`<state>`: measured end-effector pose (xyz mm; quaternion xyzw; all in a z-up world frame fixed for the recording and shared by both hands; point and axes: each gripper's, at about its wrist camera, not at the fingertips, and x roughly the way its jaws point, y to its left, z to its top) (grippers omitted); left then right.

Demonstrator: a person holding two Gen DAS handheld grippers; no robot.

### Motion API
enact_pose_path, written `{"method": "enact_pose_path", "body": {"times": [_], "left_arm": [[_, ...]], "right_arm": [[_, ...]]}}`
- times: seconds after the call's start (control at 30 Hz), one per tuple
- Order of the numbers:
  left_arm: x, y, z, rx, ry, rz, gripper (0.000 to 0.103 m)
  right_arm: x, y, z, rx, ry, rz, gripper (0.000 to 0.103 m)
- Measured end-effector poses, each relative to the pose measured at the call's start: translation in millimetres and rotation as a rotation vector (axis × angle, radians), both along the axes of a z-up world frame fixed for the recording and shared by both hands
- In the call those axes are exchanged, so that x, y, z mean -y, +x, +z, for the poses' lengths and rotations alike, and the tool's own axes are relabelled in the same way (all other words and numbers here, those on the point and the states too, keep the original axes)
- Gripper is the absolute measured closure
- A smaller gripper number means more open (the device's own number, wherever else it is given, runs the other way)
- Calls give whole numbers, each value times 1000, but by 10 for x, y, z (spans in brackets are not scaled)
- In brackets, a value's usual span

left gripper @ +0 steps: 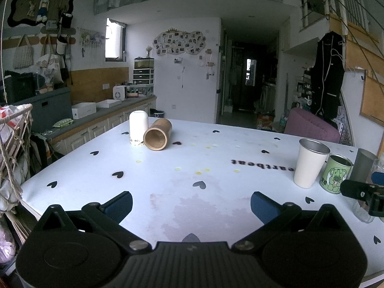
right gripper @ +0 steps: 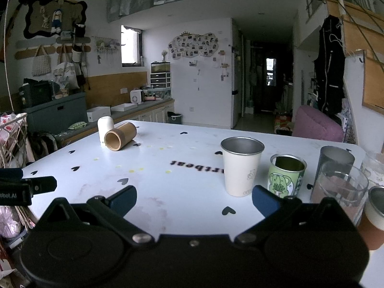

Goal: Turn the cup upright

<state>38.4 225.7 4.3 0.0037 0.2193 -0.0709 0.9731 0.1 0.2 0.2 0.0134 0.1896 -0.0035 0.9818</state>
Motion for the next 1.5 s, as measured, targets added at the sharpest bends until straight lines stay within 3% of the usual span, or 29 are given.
{"method": "enact_pose_path", "body": {"times": [1.0,1.2,1.5], "left_arm": [[13,91,-72,11,-11,-14,0],[-97,409,32,67,-39,-45,0],[-143,1342,48,104,5,-117,0]], "right_arm": [[112,-13,-3,13,0,-3,0],[19,-176,5,59,-8,19,0],[-33,-137,-238,47,25,42,0]]}}
